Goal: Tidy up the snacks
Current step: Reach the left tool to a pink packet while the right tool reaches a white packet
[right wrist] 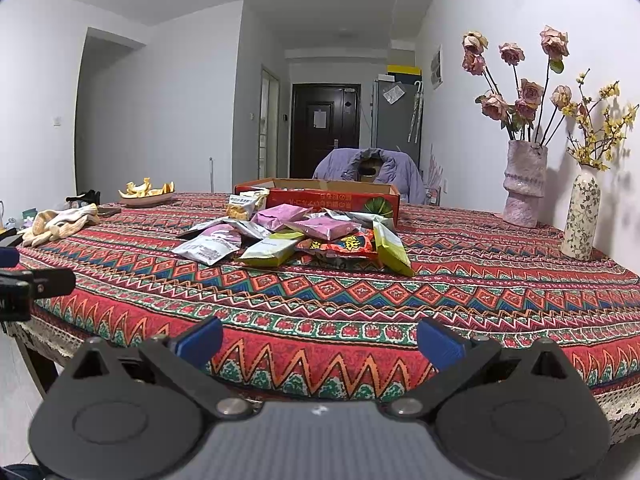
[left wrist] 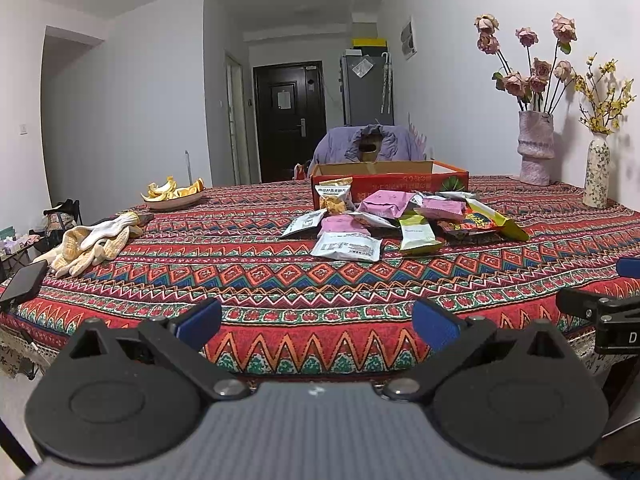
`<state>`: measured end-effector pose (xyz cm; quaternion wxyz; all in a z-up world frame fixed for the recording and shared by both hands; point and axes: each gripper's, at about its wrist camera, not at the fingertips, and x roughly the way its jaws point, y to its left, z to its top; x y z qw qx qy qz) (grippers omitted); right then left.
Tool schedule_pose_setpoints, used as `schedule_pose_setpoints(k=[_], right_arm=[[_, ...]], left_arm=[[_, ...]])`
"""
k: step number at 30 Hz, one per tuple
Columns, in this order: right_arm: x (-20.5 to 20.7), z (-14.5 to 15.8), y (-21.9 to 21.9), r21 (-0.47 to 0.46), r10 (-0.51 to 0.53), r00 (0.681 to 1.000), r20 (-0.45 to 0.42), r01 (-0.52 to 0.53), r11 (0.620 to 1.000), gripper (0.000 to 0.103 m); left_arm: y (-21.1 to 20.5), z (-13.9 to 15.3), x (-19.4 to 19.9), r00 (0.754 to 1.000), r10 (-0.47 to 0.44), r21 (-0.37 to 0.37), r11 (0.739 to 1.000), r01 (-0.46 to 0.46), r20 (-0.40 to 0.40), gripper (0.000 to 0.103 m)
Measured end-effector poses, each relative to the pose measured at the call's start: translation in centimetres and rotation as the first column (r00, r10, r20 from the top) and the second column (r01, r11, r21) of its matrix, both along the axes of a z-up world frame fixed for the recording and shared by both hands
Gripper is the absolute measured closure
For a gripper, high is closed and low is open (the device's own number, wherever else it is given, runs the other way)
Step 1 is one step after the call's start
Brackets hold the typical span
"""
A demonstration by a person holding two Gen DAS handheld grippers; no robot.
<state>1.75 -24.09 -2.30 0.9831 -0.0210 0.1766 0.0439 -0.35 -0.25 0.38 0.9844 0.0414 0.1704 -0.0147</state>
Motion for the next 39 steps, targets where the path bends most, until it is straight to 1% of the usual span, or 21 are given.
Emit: schedule_pose_setpoints(k=[7,9,12,15,17,20,22,25,27,31,32,36,37,39], right_arm=[[0.3,0.1,0.1,-0.004,0.004,1.0,0.001,-0.004,1.0,0.0],[0.8,0.2,-0.1,-0.008,-0.004,1.0,0.013,0.004,1.0,0.0],[2.6,0.5,-0.4,-0.031,0.002,0.999,0.054,-0.001,1.0,0.0],[5.9,1.1,-1.2,-0.034,0.002,0.998,0.066,0.0,0.999,0.0],[8.5,1.5,-2.0,-0.015,-0.006,0.998,0.061,0.007,1.0,0.0],[12.7,2.6,-3.6,0.039,0.007,1.0,0.03,-0.008,0.999,0.0],[15.1,3.3,-4.7,0.08,-0.005,1.0,-0.004,0.006,0.997,0.0],[18.7,3.7,-6.1,0.114,-0.02,0.998,-0.058,0.027,0.993,0.0],[20.7,3.6,-6.7,0.131,-0.019,0.995,-0.095,0.031,0.991,0.003],[23.6,3.2,-6.4,0.14,0.027,0.988,-0.153,-0.005,0.99,0.013],[24.2,3.3,-6.2,0.138,0.039,0.987,-0.157,-0.017,0.99,0.019],[26.2,3.8,-4.5,0.133,0.103,0.981,-0.166,-0.081,0.988,0.025],[26.7,3.8,-4.2,0.136,0.12,0.978,-0.17,-0.097,0.986,0.026],[27.7,3.8,-3.5,0.132,0.138,0.974,-0.18,-0.115,0.985,0.027]], left_arm=[[0.2,0.1,0.4,1.0,0.008,0.004,1.0,-0.008,0.004,0.0],[0.4,0.3,1.3,1.0,0.018,0.002,1.0,-0.018,0.005,0.0],[1.0,0.6,3.5,1.0,0.014,-0.03,0.999,-0.013,0.017,0.0],[1.3,1.1,7.1,1.0,0.005,-0.057,0.998,-0.006,-0.016,0.0],[1.3,1.3,9.9,0.999,-0.003,-0.077,0.997,0.0,-0.04,0.0],[0.7,1.6,14.1,0.998,-0.021,-0.066,0.998,0.017,-0.056,0.0],[0.1,1.7,17.1,0.996,-0.034,-0.055,0.998,0.03,-0.085,0.0],[-0.6,1.6,20.9,0.99,-0.061,-0.068,0.996,0.053,-0.13,0.0],[-1.3,1.7,23.0,0.985,-0.084,-0.076,0.994,0.073,-0.154,0.0],[-2.9,1.6,26.2,0.972,-0.141,-0.092,0.988,0.126,-0.189,0.0],[-3.2,1.5,26.9,0.97,-0.146,-0.084,0.988,0.132,-0.194,0.0],[-4.2,0.9,29.1,0.97,-0.138,-0.014,0.99,0.138,-0.201,0.004],[-4.3,0.7,29.7,0.968,-0.139,-0.009,0.99,0.14,-0.208,0.006],[-4.2,0.5,30.9,0.961,-0.148,-0.022,0.989,0.147,-0.232,0.009]])
